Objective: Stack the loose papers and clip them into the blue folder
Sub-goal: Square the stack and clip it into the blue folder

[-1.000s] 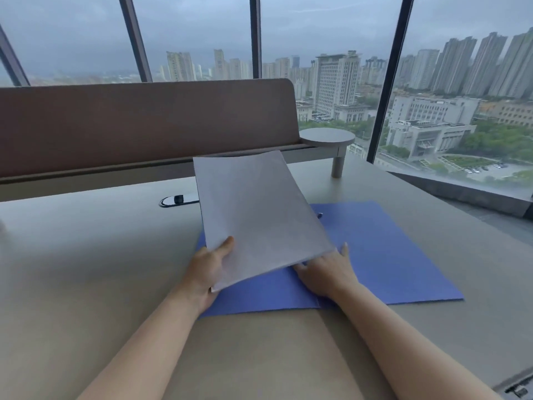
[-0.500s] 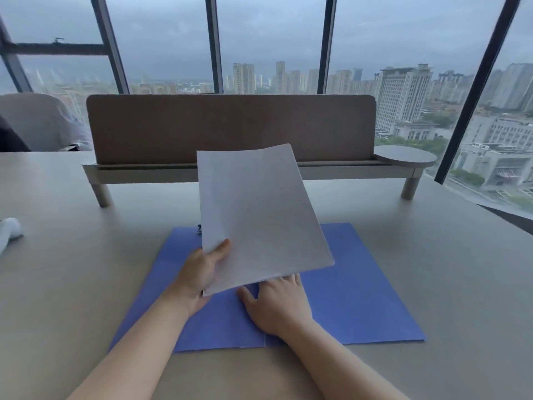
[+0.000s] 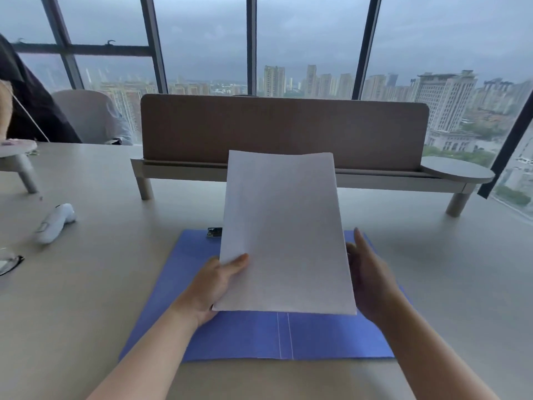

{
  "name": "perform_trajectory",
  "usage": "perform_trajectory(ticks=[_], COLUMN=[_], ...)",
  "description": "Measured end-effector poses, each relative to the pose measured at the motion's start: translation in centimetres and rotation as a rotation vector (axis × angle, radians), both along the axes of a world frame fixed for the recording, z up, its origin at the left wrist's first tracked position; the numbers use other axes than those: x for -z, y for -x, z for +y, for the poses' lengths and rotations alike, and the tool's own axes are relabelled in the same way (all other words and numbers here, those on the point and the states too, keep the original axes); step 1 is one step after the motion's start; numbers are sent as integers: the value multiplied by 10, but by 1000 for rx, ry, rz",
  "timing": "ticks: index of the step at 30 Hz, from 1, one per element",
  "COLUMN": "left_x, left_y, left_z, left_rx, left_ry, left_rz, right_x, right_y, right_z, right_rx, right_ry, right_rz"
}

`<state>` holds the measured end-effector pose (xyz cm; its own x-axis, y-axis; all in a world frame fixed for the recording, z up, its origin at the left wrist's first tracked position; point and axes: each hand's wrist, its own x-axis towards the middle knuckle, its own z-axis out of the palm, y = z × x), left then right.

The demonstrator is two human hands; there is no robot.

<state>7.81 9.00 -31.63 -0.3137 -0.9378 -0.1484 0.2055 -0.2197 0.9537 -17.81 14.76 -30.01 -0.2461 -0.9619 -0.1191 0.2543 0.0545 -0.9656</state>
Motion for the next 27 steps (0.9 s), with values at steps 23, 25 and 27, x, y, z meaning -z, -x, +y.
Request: perform_trajectory(ticks=[23, 25, 27], left_x=[-14, -13, -11], left_y=[19, 15, 13], left_z=[9, 9, 9], left_rx=[176, 212, 238], left_ry=[-83, -78, -70], left_rz=[-59, -58, -44], right_x=[10, 9, 10], right_y=[25, 24, 24], right_z=[12, 13, 13], right_rx=[-313, -326, -333], right_ry=[-170, -169, -165], right_rz=[-37, -43, -38])
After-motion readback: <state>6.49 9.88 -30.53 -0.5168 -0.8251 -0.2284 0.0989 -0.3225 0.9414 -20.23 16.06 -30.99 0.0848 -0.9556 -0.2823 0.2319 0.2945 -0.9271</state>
